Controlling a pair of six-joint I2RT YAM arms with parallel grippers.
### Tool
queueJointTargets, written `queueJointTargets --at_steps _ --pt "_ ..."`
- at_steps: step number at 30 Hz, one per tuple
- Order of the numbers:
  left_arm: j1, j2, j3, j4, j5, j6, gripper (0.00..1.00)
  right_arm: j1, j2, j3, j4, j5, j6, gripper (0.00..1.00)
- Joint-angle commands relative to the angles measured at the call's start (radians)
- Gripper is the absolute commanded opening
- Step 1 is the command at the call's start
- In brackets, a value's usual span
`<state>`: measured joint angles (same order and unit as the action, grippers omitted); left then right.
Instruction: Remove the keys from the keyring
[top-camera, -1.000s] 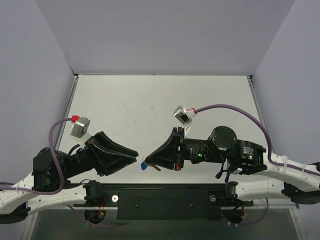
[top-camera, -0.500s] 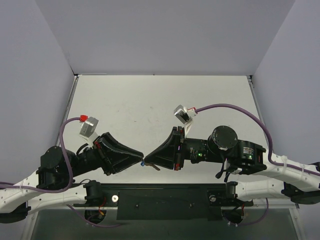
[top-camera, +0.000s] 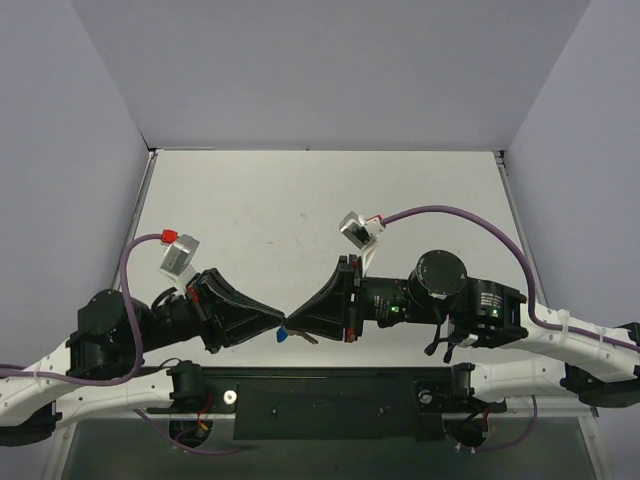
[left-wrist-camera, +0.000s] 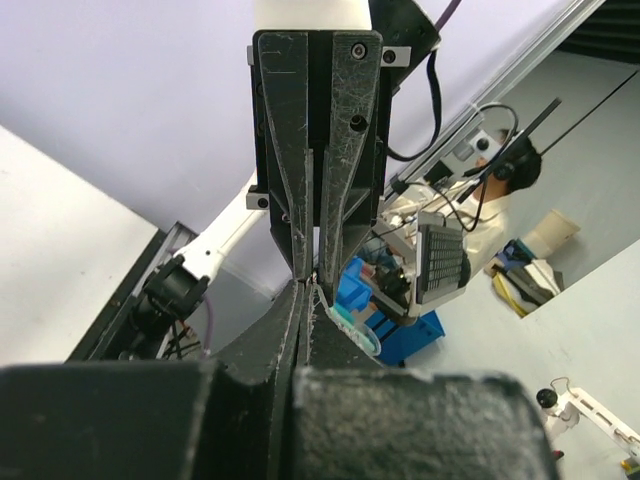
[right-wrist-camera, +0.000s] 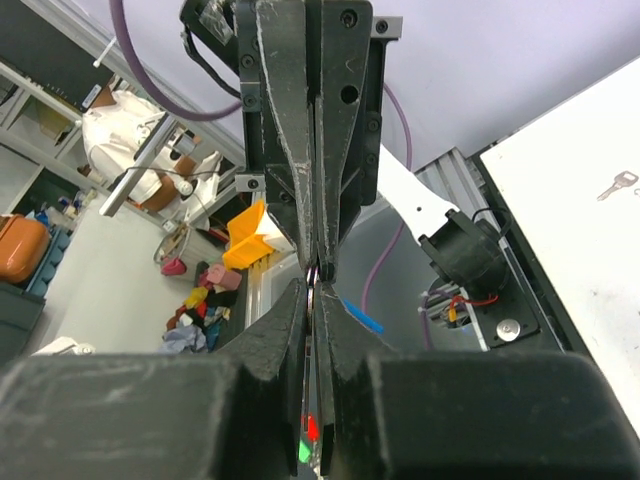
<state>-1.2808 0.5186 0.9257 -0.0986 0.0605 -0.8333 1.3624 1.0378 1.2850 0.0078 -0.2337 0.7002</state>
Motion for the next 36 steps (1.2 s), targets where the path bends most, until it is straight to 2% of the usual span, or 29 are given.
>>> queueJointTargets --at_steps 1,6,11,19,24,25,26,27,28,30,33,36 --pt "-0.003 0.061 0.123 -0.195 0.059 0.049 0.00 -0.006 0.059 0.051 -0.038 -0.074 0.025 0.00" --pt "-0.003 0.109 0.258 -0.380 0.140 0.112 0.00 -0.016 0.053 0.040 -0.068 -0.104 0.038 0.00" --pt "-0.003 0.153 0.306 -0.441 0.248 0.131 0.00 -0.014 0.047 0.008 -0.026 -0.104 0.056 0.00" --pt "-0.003 0.210 0.380 -0.504 0.314 0.172 0.00 0.001 0.047 -0.021 0.018 -0.101 0.065 0.00" --pt "-0.003 0.279 0.472 -0.625 0.320 0.226 0.01 0.004 0.044 -0.006 -0.005 -0.110 0.056 0.00" --pt "-0.003 0.284 0.487 -0.635 0.309 0.233 0.06 0.003 0.042 -0.009 -0.005 -0.108 0.053 0.00" --pt "-0.003 0.287 0.498 -0.662 0.265 0.237 0.25 0.004 0.035 -0.016 -0.005 -0.101 0.051 0.00" --pt "-0.003 0.288 0.510 -0.673 0.243 0.243 0.38 0.004 0.031 -0.021 -0.005 -0.089 0.051 0.00" --pt "-0.002 0.285 0.516 -0.673 0.198 0.243 0.55 0.006 0.022 -0.035 -0.005 -0.085 0.050 0.00" --pt "-0.003 0.279 0.548 -0.671 0.103 0.238 0.72 0.009 -0.001 -0.062 -0.002 -0.062 0.050 0.00" --pt "-0.003 0.261 0.575 -0.621 -0.023 0.214 0.74 0.010 -0.035 -0.104 0.046 -0.021 0.055 0.00" --pt "-0.003 0.195 0.513 -0.497 -0.109 0.178 0.72 0.010 -0.061 -0.131 0.080 0.008 0.047 0.00"
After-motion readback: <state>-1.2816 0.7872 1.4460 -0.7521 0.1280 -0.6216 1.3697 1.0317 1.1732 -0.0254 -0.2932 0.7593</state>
